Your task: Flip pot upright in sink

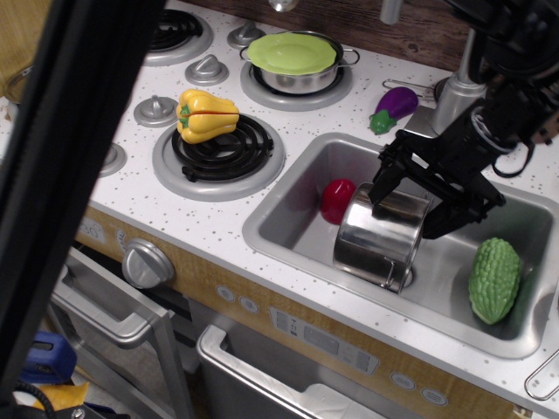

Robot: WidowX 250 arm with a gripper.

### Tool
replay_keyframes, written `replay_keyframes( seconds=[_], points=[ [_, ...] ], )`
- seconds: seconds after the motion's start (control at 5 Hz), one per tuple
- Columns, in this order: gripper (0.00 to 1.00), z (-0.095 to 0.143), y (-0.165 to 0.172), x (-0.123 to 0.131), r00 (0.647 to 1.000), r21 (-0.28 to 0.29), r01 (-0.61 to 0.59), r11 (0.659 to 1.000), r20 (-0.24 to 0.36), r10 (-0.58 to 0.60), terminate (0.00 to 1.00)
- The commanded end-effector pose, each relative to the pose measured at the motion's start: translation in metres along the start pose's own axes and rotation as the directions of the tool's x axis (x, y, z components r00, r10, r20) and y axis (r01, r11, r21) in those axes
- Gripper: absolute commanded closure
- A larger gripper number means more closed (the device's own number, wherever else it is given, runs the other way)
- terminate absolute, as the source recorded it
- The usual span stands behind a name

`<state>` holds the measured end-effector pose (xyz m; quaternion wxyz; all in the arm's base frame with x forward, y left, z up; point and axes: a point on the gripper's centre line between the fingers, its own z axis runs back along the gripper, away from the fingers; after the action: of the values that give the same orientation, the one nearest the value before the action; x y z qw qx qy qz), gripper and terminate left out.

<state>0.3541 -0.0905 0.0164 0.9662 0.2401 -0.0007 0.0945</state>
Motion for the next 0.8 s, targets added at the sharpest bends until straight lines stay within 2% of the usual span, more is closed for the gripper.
replay_keyframes(
  seconds=[0.0,0.2,0.4,0.6],
  points=[
    [0.00,0.014,0.001,0.009,0.998,0.061,0.019,0.998,0.058,-0.023,0.00],
    [0.00,0.007,-0.006,0.007,0.993,0.175,0.066,0.982,0.084,-0.082,0.00],
    [0.00,-0.003,-0.006,0.006,0.990,0.185,0.070,0.980,0.107,-0.091,0.00],
    [1.00,-0.011,0.004,0.007,0.992,0.090,0.046,0.995,0.115,-0.056,0.00]
  ],
)
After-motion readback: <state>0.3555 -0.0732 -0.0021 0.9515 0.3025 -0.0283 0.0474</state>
